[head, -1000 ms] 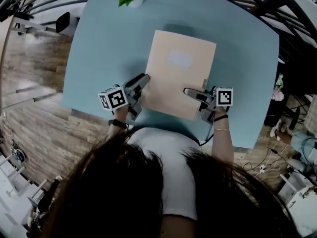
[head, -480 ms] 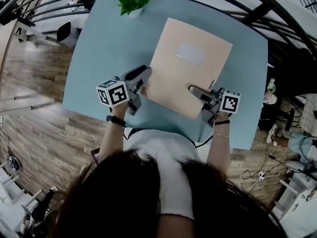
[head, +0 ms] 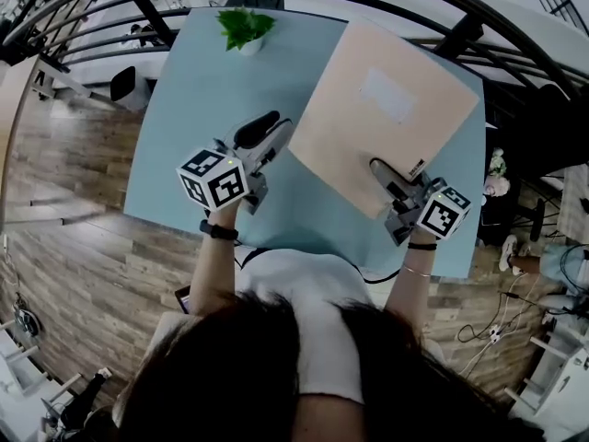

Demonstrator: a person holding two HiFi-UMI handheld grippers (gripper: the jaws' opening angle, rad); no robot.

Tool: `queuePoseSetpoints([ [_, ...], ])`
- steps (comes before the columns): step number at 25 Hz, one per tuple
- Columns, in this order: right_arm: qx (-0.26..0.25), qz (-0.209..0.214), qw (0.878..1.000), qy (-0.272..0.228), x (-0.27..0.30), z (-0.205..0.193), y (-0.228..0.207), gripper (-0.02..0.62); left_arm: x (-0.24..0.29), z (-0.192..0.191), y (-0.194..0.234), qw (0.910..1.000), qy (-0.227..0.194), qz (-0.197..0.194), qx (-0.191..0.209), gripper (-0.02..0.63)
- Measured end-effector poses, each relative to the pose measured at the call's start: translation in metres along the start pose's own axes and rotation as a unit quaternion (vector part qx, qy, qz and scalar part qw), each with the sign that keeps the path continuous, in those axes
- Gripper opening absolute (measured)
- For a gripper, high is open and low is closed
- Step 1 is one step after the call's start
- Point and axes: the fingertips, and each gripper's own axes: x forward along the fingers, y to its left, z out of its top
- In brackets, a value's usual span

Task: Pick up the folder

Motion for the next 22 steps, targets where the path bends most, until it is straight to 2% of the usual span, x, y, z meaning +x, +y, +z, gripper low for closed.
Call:
queuePoseSetpoints([
  [6,-0.103,-0.087,0.99,-0.041,-0.017,0.024,0.009,0.291,0.002,0.023,-0.028,0.9969,-0.007,-0.009,0.078,0.178],
  [13,-0.21,-0.192,0.957,-0.06,-0.032,0.04,0.012,0.287,-0.002,0.032,-0.04,0.9864,-0.005,0.034,0.161,0.138],
  [17,-0.25,-0.231,0.938,-0.063,-0.035,0.045,0.007,0.284,0.003,0.024,-0.039,0.9855,0.005,0.041,0.165,0.116],
  [22,-0.273,-0.251,0.927,-0.058,-0.035,0.046,0.002,0.281,0.007,0.016,-0.036,0.9831,0.006,0.051,0.176,0.08],
])
